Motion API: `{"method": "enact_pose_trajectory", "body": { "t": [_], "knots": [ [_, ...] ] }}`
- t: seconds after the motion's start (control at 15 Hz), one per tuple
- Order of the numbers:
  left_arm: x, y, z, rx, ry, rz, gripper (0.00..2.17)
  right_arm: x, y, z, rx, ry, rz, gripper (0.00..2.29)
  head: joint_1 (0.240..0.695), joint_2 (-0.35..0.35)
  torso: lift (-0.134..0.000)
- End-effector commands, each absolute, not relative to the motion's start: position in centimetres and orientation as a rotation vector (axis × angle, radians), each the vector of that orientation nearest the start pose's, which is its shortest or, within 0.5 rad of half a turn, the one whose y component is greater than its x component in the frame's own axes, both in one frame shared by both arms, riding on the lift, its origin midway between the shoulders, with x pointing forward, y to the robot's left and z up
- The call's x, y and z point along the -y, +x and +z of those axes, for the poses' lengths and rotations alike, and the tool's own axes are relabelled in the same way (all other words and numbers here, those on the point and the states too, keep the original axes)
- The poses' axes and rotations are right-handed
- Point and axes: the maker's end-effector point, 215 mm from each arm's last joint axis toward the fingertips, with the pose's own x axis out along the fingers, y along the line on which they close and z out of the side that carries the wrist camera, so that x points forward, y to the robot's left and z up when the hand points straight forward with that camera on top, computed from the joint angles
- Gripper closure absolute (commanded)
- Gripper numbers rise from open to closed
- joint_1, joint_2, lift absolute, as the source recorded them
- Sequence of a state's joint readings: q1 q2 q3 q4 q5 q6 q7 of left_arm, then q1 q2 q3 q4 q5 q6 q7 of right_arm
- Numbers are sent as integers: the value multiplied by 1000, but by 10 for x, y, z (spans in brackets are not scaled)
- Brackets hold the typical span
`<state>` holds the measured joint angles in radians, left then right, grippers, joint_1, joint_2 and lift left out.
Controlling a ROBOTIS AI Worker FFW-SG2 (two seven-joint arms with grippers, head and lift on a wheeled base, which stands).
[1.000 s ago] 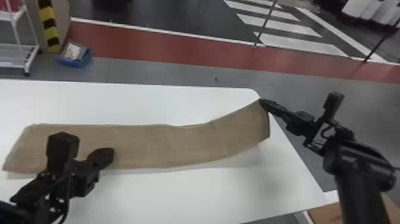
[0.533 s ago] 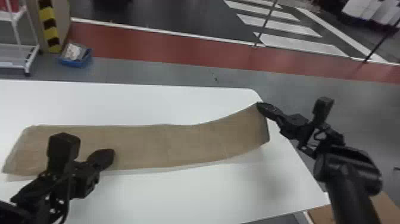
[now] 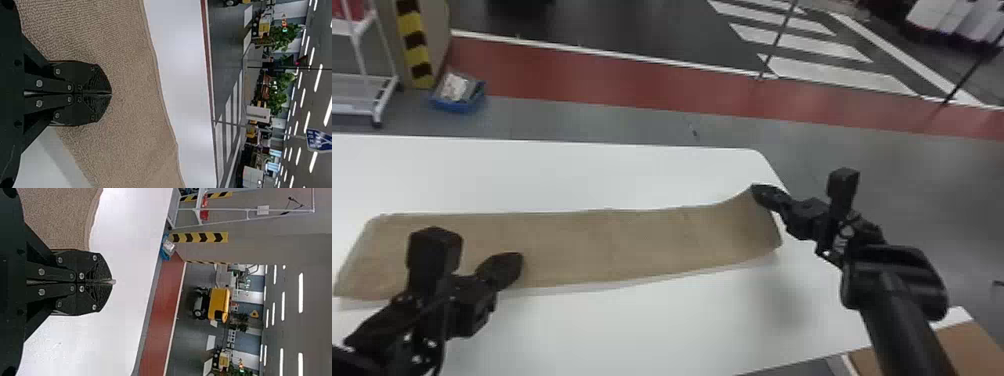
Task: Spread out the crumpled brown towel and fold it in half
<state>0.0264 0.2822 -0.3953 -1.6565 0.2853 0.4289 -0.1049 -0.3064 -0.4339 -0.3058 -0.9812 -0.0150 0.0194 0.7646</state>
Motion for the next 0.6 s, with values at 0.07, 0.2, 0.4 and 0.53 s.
{"method": "enact_pose_trajectory", "body": {
  "t": [0.07, 0.2, 0.4, 0.53],
  "knots": [
    [-80, 500, -481, -479, 37, -504, 1889, 484, 601, -408, -310, -170, 244, 1372, 695, -350, -120],
    [-80, 500, -482, -481, 38, -504, 1889, 484, 600, -412, -319, -211, 247, 1352, 695, -350, -120],
    [-79, 499, -482, -483, 37, -507, 1889, 497, 596, -412, -315, -245, 211, 198, 695, -350, -120],
    [-77, 497, -482, -486, 42, -510, 1889, 513, 593, -407, -307, -264, 179, 107, 695, -350, -120]
  ]
}}
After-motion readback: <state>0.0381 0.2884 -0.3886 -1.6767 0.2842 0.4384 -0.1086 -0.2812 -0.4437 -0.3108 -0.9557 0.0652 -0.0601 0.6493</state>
